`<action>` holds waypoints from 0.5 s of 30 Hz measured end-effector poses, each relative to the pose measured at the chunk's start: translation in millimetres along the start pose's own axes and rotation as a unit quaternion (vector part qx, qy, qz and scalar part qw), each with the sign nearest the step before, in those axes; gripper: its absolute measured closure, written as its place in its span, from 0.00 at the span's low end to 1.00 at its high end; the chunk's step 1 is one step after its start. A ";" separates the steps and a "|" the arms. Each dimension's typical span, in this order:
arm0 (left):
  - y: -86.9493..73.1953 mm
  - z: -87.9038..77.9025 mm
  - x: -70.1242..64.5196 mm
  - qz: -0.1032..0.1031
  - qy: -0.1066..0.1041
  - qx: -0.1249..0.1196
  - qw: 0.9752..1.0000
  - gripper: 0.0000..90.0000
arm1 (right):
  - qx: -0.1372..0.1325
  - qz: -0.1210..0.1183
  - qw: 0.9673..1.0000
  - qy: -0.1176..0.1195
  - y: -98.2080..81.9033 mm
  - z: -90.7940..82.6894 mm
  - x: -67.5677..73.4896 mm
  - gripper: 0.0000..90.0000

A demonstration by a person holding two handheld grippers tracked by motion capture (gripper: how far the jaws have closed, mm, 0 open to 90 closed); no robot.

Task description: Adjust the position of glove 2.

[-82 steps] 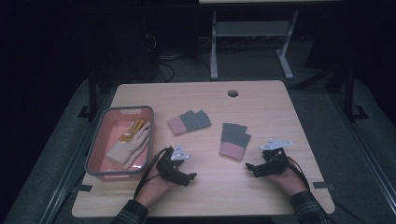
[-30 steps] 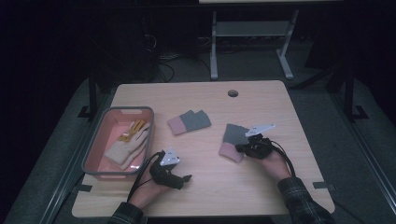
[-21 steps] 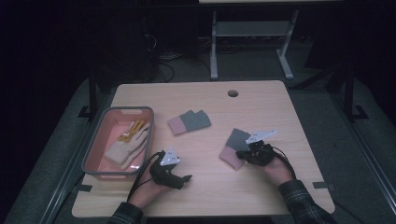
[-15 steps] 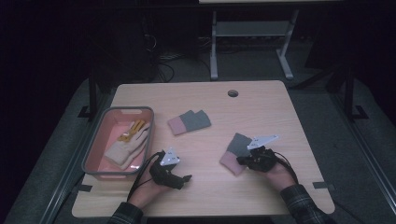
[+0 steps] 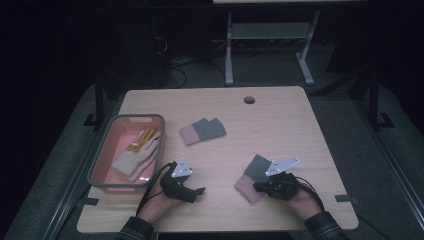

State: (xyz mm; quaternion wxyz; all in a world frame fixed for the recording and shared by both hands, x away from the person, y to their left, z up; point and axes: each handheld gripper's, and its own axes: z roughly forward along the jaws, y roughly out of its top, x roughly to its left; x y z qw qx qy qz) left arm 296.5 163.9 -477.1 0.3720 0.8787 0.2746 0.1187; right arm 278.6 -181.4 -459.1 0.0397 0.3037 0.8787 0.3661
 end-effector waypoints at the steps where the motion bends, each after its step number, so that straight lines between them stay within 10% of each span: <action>1: 0.0 0.0 0.0 0.000 0.000 0.000 1.000 0.14 | 0.000 -0.003 1.000 0.000 -0.3 -0.1 0.6 1.00; 15: 0.0 0.3 -0.4 -0.003 0.000 -0.002 1.000 0.14 | -0.066 0.040 0.994 -0.076 -5.2 -28.9 -33.8 0.49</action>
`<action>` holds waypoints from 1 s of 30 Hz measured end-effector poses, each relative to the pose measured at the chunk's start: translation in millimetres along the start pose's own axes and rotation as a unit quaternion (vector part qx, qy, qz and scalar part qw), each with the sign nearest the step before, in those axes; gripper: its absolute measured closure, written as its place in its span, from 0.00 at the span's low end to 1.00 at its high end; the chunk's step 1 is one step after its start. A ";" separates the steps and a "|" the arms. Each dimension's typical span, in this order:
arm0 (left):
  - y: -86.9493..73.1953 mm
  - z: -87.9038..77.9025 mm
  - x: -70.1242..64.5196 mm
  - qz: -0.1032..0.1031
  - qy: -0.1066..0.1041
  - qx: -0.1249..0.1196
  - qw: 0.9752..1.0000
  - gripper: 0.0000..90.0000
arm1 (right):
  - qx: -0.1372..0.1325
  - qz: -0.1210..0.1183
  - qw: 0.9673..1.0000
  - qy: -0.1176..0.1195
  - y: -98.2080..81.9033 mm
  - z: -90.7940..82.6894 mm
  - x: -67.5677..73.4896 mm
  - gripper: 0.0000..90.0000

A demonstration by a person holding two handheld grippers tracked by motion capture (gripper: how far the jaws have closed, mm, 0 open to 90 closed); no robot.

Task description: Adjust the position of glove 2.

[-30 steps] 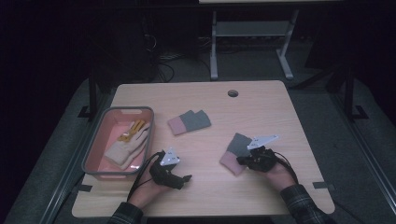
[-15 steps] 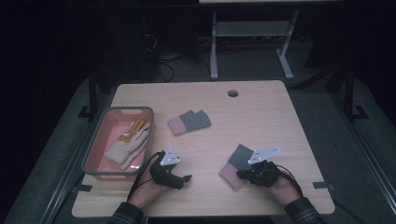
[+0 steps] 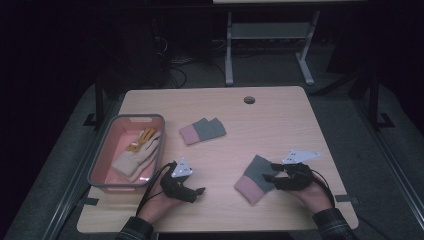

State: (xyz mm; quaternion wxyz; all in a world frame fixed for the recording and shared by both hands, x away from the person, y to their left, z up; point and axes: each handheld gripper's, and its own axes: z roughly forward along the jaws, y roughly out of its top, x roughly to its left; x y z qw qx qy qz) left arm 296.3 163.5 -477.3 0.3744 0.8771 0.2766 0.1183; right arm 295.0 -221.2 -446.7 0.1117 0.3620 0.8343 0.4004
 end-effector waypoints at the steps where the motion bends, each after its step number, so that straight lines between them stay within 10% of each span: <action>1: 0.0 0.0 0.0 0.000 0.000 0.000 1.000 0.14 | -0.004 0.006 1.000 -0.007 -1.6 -1.3 -5.3 0.46; 15: 1.5 1.5 -1.2 0.000 -0.001 0.000 1.000 0.14 | -0.003 0.076 0.992 -0.105 -26.8 -0.3 -64.1 0.20; 26: 14.2 5.5 -3.2 -0.001 0.004 0.031 0.999 0.16 | 0.011 0.068 0.989 -0.130 -31.1 8.9 -67.9 0.16; 30: 24.9 4.4 0.1 -0.011 0.008 0.024 1.000 0.31 | 0.013 0.066 0.989 -0.129 -31.1 8.8 -67.9 0.15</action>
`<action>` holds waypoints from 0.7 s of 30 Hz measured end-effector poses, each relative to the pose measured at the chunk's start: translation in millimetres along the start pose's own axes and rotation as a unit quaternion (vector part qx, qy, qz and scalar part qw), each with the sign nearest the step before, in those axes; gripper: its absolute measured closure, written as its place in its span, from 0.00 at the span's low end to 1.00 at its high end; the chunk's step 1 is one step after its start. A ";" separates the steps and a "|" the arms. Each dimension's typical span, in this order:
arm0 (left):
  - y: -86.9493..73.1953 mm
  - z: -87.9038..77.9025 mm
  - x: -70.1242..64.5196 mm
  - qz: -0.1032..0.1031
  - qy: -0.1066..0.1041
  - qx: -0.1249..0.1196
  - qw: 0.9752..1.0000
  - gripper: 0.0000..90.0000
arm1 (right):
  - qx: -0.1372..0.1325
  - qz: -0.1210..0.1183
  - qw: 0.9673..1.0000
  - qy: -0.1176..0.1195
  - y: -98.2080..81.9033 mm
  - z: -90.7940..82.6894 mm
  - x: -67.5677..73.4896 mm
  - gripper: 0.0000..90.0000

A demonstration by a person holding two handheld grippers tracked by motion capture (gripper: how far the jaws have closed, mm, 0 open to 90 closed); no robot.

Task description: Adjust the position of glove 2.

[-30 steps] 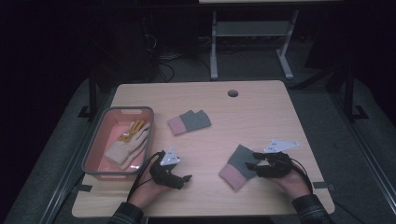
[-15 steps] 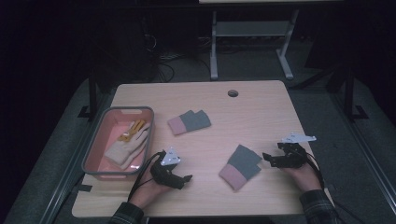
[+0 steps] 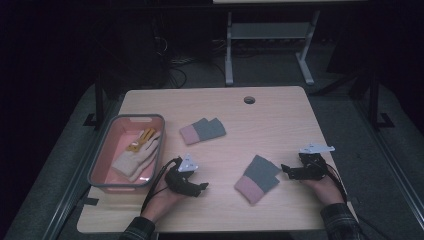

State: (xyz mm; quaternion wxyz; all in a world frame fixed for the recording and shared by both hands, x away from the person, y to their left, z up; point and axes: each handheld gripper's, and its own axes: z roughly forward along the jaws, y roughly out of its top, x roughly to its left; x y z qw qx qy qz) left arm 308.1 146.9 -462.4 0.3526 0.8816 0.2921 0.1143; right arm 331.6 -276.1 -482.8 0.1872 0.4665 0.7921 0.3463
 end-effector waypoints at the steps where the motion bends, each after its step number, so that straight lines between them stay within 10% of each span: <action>1: 3.5 -0.1 1.4 -0.001 0.003 0.004 1.000 0.36 | 0.000 0.000 1.000 0.000 0.0 0.0 -0.1 0.15; 12: 37.3 10.1 21.1 -0.017 0.006 0.019 1.000 0.99 | -0.001 0.000 1.000 0.000 0.0 0.2 -0.2 0.15; 21: 67.9 27.5 56.5 -0.039 0.046 0.006 0.998 1.00 | -0.001 0.001 1.000 0.000 -0.1 0.2 -0.1 0.15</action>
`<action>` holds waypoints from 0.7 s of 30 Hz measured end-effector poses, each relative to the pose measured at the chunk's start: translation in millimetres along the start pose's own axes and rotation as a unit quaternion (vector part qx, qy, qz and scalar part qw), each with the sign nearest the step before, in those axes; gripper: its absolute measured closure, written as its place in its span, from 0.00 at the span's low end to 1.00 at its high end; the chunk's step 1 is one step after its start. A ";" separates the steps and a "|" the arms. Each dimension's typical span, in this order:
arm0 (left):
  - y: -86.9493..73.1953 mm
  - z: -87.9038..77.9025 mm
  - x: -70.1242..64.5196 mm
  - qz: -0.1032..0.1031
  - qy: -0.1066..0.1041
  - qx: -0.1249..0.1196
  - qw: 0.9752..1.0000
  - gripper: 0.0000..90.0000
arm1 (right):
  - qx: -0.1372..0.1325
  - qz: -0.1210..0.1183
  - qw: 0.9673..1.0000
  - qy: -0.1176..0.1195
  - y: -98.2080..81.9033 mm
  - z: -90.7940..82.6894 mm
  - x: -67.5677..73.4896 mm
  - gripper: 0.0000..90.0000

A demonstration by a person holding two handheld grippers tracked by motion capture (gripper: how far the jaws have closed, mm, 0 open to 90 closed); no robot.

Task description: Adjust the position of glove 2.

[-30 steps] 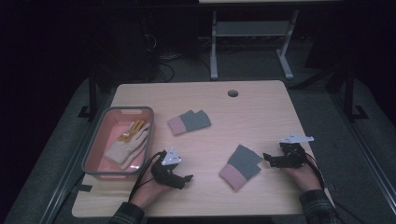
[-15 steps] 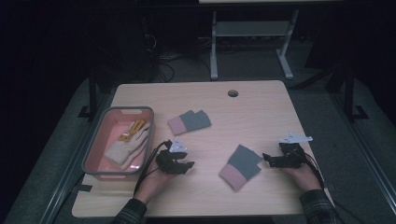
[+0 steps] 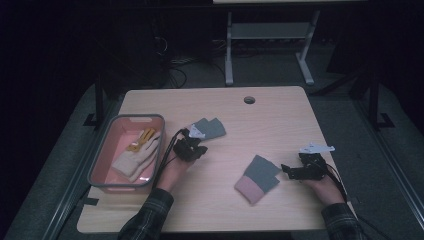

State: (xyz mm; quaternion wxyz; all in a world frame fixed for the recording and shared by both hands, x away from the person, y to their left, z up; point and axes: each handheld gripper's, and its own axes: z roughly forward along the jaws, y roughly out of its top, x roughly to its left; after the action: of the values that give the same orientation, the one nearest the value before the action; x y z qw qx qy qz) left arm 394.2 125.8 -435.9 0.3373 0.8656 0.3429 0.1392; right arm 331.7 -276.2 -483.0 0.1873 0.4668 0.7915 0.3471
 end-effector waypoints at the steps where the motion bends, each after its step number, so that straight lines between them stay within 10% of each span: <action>1: 3.0 2.2 4.2 -0.004 0.006 -0.002 1.000 1.00 | 0.001 0.000 1.000 0.000 0.0 -0.1 0.0 0.15; 13: 18.1 37.3 41.7 -0.027 0.036 -0.006 0.999 0.99 | -0.001 -0.001 1.000 0.000 0.0 0.1 -0.1 0.15; 21: 13.9 48.7 43.6 -0.046 0.012 0.005 0.999 1.00 | 0.000 -0.001 1.000 0.000 0.0 0.1 -0.1 0.15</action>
State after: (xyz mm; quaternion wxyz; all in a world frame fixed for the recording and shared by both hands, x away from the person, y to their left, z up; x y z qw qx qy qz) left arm 455.8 124.5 -461.7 0.3350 0.8486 0.3875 0.1320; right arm 331.8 -276.2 -483.0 0.1877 0.4658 0.7920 0.3473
